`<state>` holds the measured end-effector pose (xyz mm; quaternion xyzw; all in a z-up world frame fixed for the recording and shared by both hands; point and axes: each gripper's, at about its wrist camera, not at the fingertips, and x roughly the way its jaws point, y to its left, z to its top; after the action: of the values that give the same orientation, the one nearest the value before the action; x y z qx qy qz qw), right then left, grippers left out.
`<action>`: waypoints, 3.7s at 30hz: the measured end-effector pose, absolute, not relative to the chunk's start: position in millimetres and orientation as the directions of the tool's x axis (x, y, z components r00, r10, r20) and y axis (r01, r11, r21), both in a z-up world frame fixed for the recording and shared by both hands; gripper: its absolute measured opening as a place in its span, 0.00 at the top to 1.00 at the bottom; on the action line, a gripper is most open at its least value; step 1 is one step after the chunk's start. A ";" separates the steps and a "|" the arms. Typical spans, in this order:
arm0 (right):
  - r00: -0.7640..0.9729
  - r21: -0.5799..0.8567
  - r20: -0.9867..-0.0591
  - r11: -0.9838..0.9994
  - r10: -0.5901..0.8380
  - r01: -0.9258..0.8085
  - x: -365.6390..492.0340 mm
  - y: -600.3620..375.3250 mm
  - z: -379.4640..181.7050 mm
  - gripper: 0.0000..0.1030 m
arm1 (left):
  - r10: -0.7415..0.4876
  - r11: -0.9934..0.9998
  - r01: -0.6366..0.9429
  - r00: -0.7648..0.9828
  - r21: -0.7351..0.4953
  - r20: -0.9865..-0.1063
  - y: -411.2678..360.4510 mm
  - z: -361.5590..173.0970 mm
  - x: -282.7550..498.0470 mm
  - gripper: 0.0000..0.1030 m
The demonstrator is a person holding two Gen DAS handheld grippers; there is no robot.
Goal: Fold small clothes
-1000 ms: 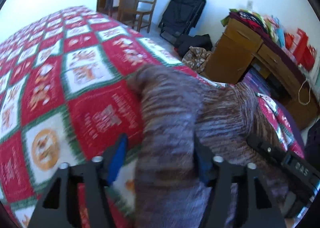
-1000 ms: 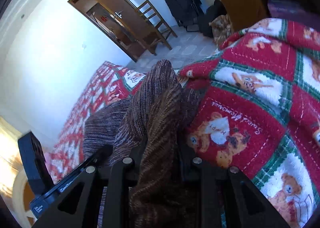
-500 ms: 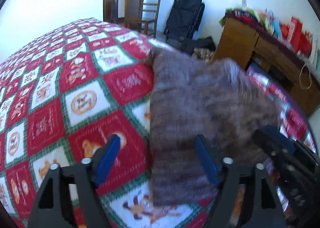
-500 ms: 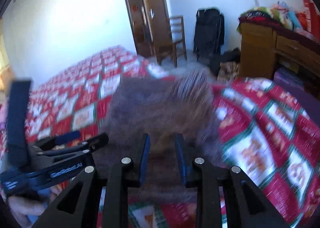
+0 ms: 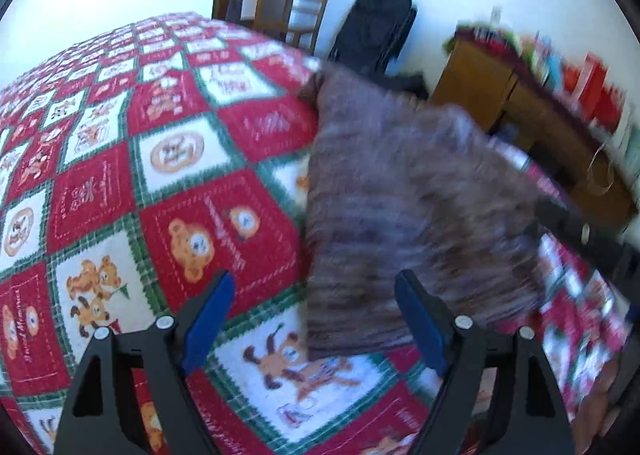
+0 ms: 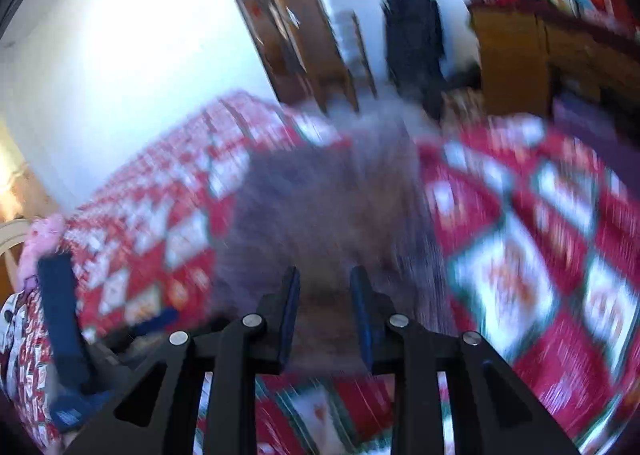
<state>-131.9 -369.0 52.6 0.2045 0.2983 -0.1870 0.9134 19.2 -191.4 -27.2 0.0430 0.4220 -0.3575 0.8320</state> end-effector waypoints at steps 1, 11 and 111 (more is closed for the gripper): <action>0.757 0.258 -0.624 0.864 -0.192 0.432 -118.8 -372.4 62.9 0.61 | -0.554 0.746 0.627 0.400 -0.223 -0.730 -193.4 -26.4 19.7 0.18; 0.621 0.026 -0.771 0.968 -0.140 0.251 81.4 -383.9 41.8 0.21 | -0.483 0.783 0.603 0.437 -0.152 -0.758 -209.6 -52.0 28.1 0.13; 0.777 0.153 -0.247 0.769 -0.579 0.621 -349.1 -227.0 151.2 0.28 | -0.406 0.857 0.505 0.783 0.102 -0.471 -89.1 95.0 -162.8 0.00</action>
<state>-349.1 -227.0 151.2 0.1134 0.0932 -0.3205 0.9358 -162.8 -89.1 95.0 0.1118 0.2220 -0.2430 0.9376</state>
